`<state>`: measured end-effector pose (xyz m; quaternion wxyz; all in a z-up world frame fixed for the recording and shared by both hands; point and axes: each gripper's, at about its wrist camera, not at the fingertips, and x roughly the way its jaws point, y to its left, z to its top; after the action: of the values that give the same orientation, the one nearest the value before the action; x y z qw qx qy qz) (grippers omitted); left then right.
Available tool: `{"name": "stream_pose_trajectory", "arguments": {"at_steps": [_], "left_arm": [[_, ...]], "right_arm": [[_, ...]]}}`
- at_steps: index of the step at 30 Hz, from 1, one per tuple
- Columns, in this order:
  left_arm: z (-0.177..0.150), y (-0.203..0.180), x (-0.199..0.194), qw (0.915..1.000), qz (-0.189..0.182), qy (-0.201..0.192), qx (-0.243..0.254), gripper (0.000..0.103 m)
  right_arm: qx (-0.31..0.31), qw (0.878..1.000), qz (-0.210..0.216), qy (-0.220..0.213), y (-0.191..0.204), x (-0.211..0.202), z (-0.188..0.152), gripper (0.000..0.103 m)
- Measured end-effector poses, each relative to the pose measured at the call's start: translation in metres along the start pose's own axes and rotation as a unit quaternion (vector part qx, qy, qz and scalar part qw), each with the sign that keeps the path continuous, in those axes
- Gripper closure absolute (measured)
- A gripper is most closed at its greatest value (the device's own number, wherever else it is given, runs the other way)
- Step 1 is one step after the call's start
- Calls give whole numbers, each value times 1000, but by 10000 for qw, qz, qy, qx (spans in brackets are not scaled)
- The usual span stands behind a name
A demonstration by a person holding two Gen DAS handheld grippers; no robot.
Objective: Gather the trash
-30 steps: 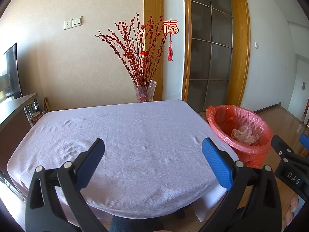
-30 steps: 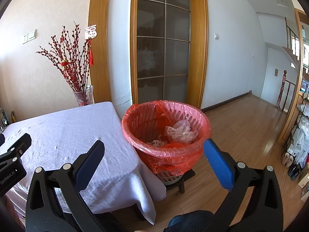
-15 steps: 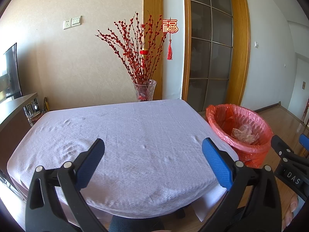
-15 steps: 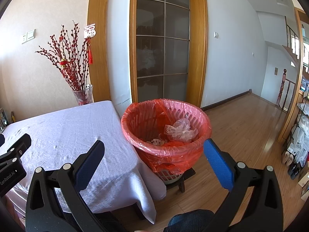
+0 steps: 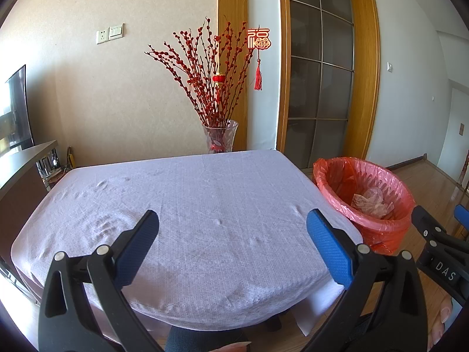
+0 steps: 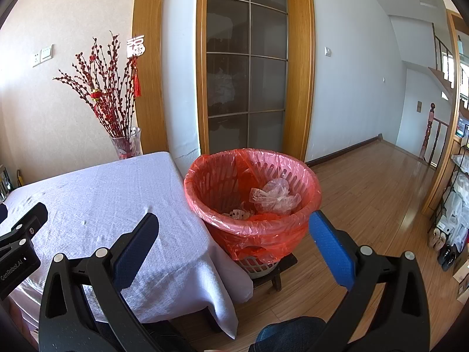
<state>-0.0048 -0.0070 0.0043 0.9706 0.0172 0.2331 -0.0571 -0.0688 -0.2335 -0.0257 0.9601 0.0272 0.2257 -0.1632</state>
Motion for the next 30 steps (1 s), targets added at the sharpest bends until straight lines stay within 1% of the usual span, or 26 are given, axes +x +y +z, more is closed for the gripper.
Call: {"name": "stream_pose_trajectory", "arguments": {"at_steps": [30], "left_arm": [[-3,1,4,10000,63,50,45,4]], "right_arm": [[14,10000,10,33,1,-1,-3,2]]}}
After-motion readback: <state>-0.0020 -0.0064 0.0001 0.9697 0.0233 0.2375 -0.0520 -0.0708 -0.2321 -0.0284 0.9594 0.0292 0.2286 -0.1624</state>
